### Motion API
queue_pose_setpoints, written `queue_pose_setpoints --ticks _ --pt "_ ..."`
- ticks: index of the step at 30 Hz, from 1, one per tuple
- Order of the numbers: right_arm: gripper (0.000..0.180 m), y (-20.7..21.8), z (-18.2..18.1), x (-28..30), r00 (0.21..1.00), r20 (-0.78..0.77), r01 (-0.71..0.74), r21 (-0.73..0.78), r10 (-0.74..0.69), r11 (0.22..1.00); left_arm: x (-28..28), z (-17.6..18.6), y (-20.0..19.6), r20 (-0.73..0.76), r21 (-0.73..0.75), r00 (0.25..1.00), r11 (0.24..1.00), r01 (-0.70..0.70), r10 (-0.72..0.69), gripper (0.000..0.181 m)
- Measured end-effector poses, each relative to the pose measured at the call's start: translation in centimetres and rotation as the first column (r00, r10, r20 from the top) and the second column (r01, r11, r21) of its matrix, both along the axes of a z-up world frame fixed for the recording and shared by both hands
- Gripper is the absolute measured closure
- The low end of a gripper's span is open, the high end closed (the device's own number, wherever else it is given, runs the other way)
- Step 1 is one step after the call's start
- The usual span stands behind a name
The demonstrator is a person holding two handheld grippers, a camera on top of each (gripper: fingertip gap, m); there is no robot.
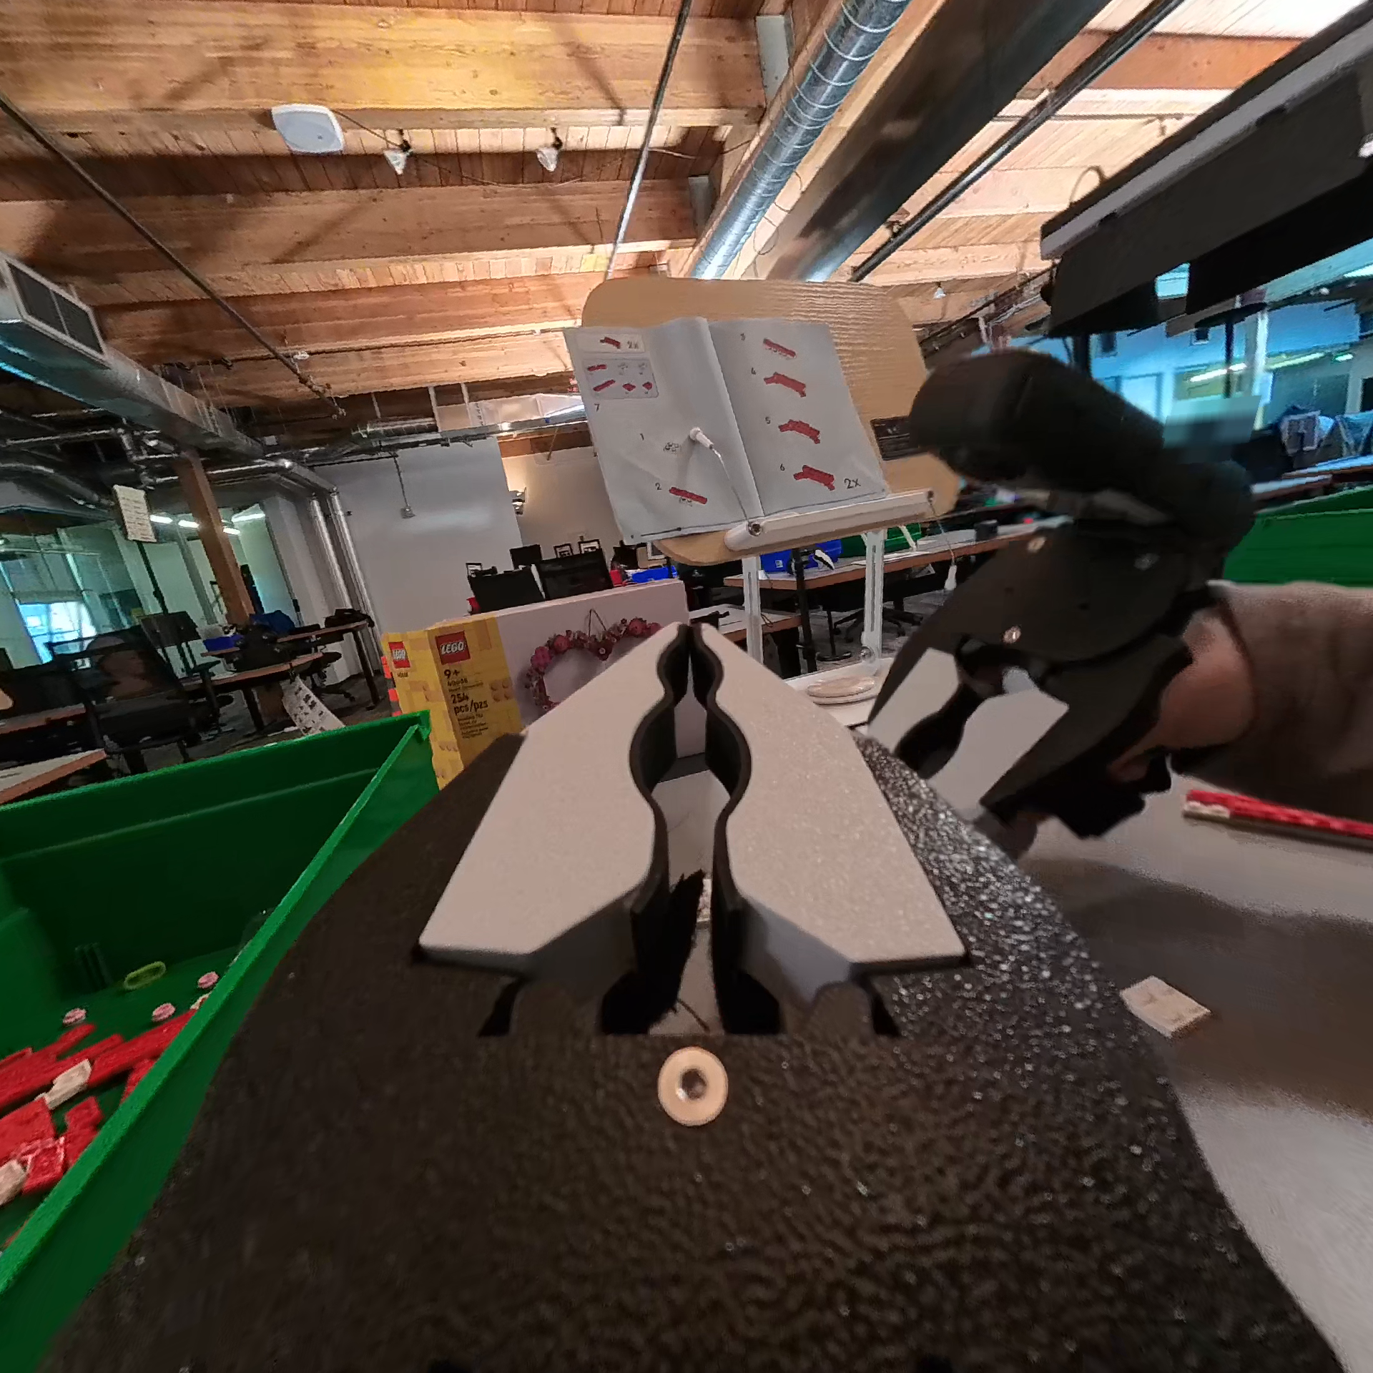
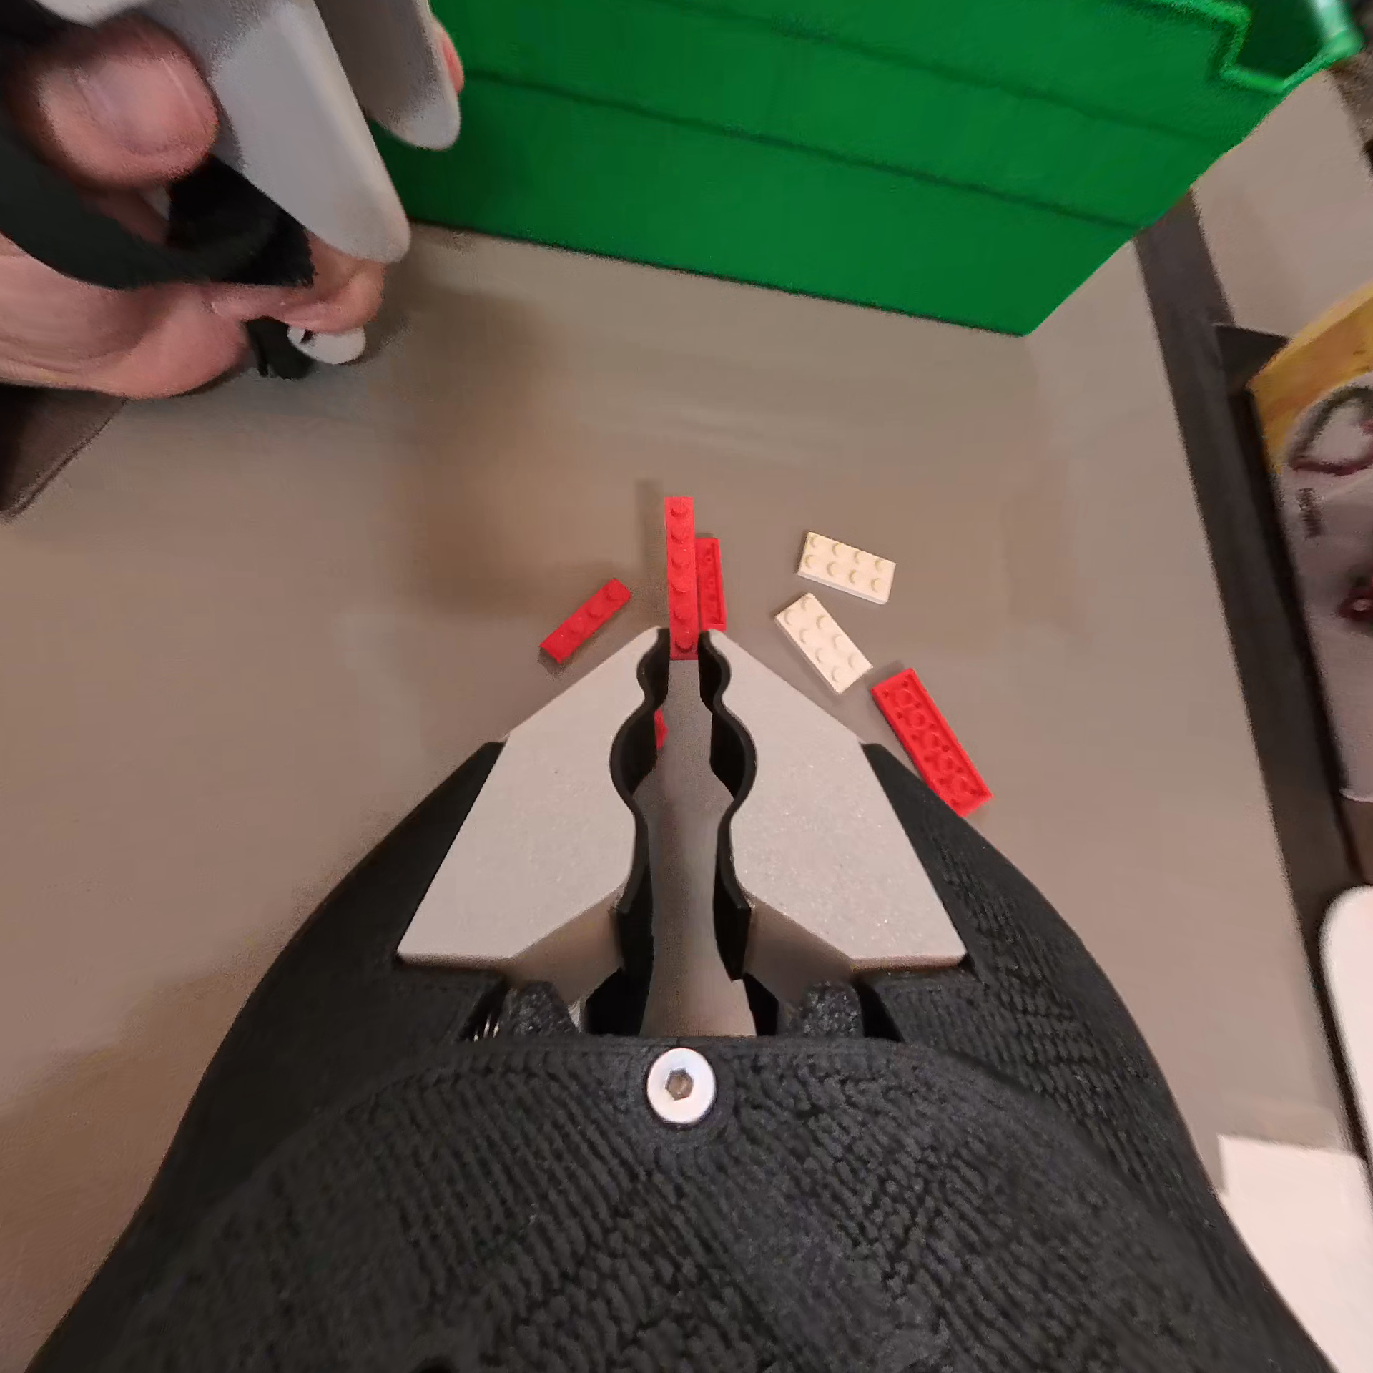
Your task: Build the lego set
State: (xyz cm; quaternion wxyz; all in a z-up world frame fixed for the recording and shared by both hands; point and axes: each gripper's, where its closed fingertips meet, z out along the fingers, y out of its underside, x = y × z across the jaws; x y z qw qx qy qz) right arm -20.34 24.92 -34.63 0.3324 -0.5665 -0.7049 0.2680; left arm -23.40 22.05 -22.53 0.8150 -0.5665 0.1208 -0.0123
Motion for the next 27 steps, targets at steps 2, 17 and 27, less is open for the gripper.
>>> queue_pose_setpoints --ticks 2,17,27 --pt "0.175 0.3 1.2 0.9 0.999 -0.020 0.026 0.037 -0.025 0.999 0.6 -0.1 -0.1 -0.026 -0.010 0.999 0.999 0.036 -0.036 0.181" --pt "0.174 -3.5 0.9 10.6 0.989 -0.056 0.136 0.031 -0.135 0.990 8.2 -4.5 -1.0 -0.064 -0.359 0.875 0.829 0.429 -0.480 0.143" --pt "0.174 -4.3 -1.0 10.9 0.995 0.010 0.096 -0.013 -0.096 0.995 10.1 -8.8 -2.9 -0.077 -0.606 0.756 0.633 0.482 -0.650 0.155"
